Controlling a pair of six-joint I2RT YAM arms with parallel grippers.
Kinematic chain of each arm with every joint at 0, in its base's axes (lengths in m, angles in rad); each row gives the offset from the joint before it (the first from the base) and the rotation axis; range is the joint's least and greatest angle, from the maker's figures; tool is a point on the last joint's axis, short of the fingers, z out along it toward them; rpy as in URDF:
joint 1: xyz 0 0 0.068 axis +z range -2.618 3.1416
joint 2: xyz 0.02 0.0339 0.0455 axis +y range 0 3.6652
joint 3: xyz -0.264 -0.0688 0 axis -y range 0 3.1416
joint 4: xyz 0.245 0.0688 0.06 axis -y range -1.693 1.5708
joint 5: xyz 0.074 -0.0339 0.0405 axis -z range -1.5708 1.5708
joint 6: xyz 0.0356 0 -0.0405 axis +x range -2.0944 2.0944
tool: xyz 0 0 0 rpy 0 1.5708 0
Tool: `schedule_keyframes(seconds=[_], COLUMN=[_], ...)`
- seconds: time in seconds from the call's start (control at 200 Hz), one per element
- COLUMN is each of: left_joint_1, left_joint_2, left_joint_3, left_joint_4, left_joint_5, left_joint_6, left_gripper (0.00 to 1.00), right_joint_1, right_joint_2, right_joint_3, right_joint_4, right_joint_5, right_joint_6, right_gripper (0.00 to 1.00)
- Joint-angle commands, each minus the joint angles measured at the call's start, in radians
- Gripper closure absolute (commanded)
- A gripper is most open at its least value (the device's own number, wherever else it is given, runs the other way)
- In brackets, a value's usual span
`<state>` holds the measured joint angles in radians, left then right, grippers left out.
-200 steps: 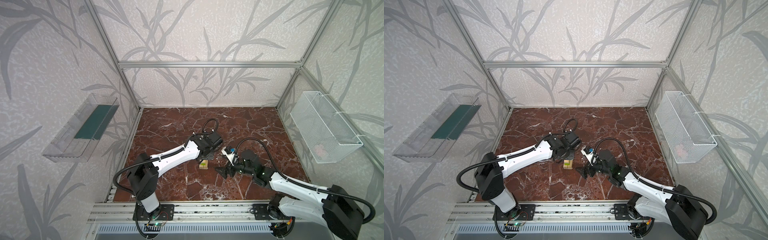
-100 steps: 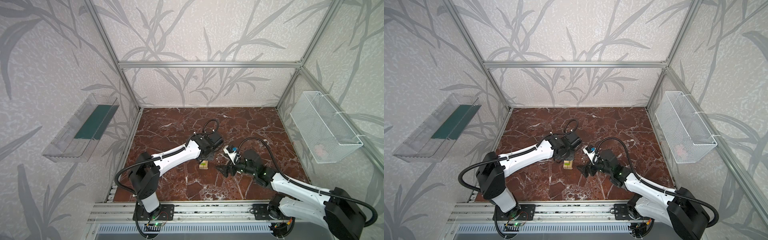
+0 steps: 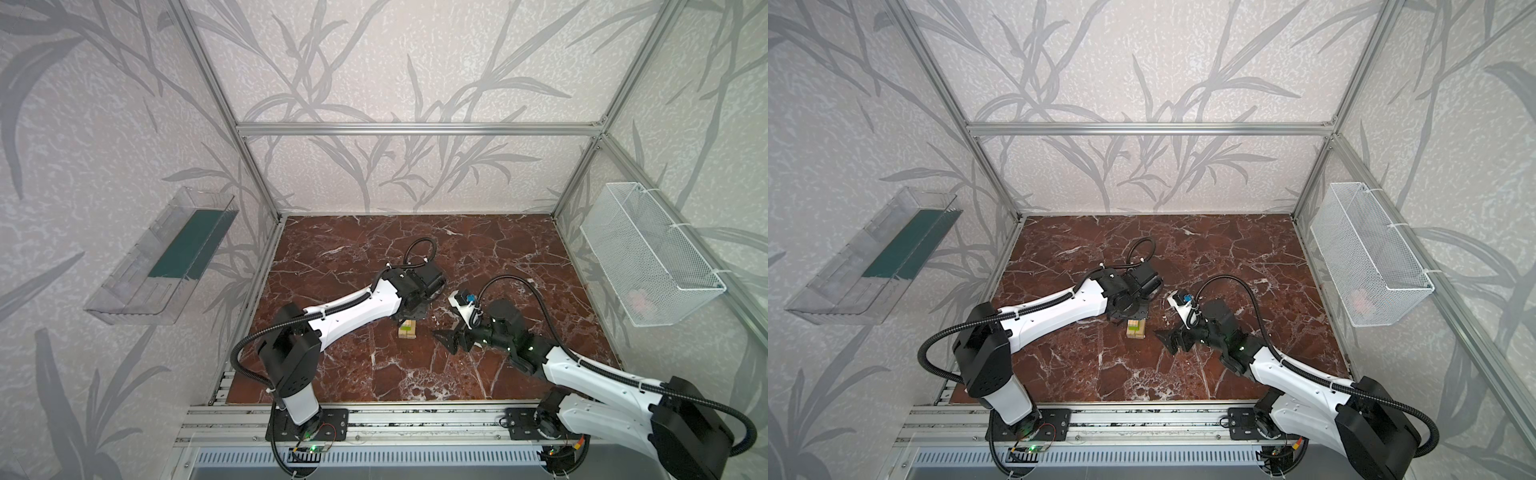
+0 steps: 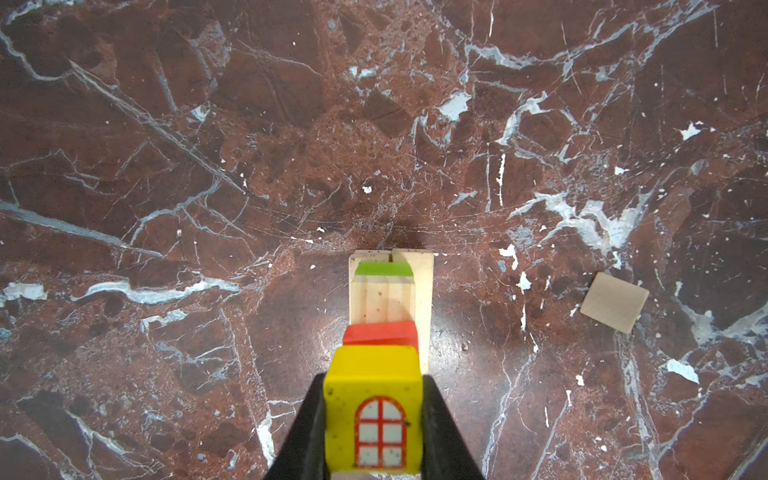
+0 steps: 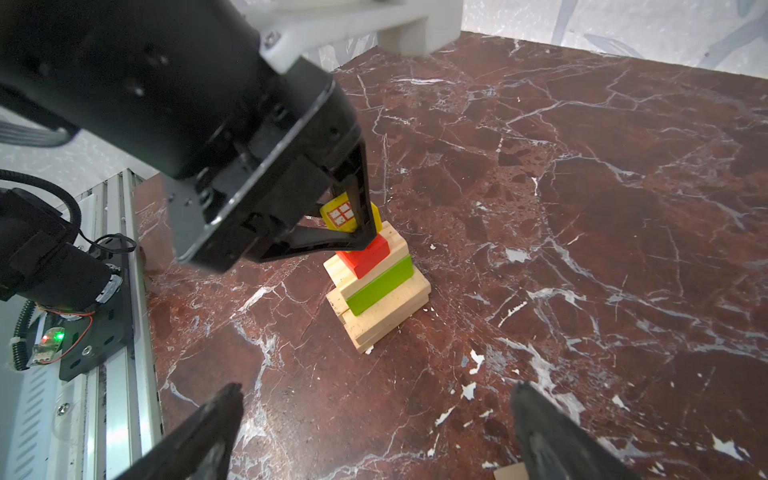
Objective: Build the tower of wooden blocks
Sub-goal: 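Carry the yellow cube with the left gripper above the red cube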
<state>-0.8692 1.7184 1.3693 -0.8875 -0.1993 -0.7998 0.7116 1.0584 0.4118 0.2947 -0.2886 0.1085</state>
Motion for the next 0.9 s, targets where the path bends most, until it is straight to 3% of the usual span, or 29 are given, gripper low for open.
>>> schedule_keyframes(seconds=[0.0,0.895], left_joint_1=[0.004,0.006], left_joint_2=[0.016,0.038], left_joint_3=[0.001,0.002], left_joint_4=[-0.017,-0.024], left_joint_5=[-0.003,-0.008], left_joint_6=[0.006,-0.003], left_gripper=[0.82,0.58], right_joint_1=[-0.010,-0.017], right_joint_2=[-0.027,-0.032], right_joint_3=[-0.013,-0.015], right_joint_4=[0.014,0.014], right_joint_5=[0.008,0.003], right_joint_6=[0.011,0.013], right_gripper=[0.01,0.01])
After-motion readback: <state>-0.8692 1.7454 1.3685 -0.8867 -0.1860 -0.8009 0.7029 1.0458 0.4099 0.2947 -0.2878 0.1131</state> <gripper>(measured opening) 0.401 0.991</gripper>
